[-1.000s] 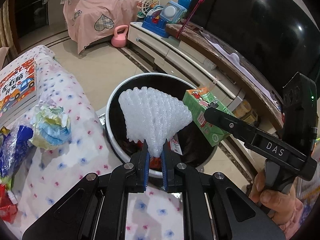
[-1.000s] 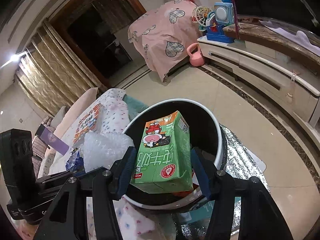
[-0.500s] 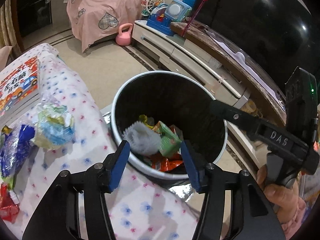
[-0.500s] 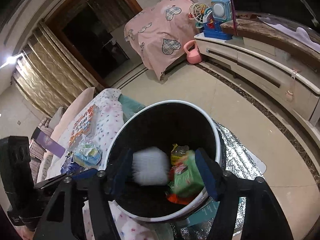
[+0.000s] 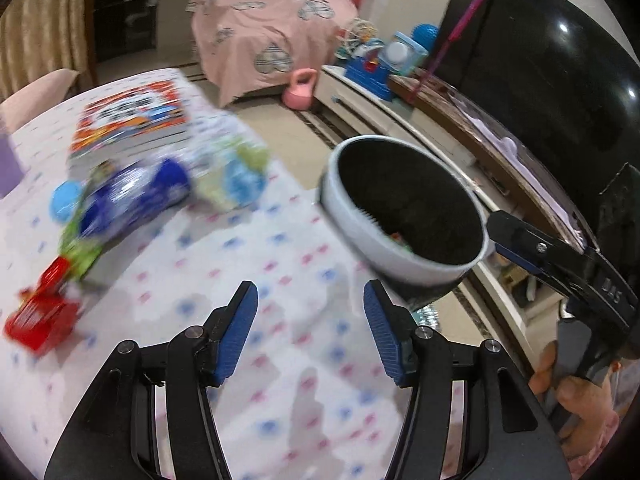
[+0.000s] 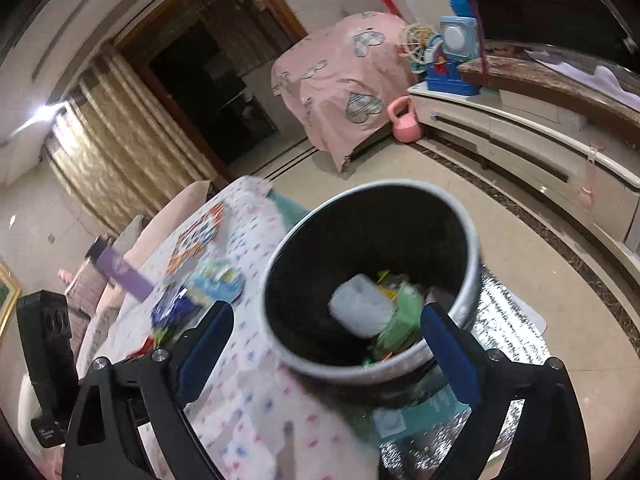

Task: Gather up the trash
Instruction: 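Open both grippers to drop the foam net and juice box into the bin, then grasp the red chip bag with the left gripper while the right grasps the crumpled wrapper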

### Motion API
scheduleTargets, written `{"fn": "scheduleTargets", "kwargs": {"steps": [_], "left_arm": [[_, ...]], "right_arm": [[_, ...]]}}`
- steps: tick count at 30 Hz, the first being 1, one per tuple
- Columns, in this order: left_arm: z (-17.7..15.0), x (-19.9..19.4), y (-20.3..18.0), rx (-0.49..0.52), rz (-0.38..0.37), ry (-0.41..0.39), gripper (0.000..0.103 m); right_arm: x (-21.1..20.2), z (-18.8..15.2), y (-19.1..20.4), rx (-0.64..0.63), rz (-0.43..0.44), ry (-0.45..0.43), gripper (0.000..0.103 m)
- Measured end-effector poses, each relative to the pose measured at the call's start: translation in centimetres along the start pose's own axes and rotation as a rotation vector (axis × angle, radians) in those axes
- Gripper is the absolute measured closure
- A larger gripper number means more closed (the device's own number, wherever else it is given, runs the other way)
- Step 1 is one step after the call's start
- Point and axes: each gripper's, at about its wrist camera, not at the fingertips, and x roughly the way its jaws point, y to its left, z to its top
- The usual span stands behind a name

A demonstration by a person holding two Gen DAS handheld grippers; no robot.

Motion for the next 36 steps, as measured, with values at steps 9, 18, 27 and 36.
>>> {"fn": "scheduleTargets", "kwargs": {"steps": [9, 18, 27, 36], "left_arm": [[-4.1, -3.6, 6.1, -0.099, 0.062, -0.025, 0.046], [-7.0, -6.0, 11.4, -0.214, 0.105, -0.048, 0.046], [-8.1, -6.9, 14.8, -0.296, 0.141, -0.060, 0.041], [-6.6, -6.9, 15.1, -0.208, 0.189, -0.071, 0.036]], "right_arm": [[1.2, -4.0, 5.7, -0.077, 0.058, 0.059, 0.006], [3.5, -6.3, 10.3, -0.169, 0.087, 0.102, 0.006], [5.0, -7.5, 12.5, -0.221, 0.083, 0.112, 0.006], [6.3, -6.0, 14.0, -0.281, 0.088, 0.093, 0.006]]}}
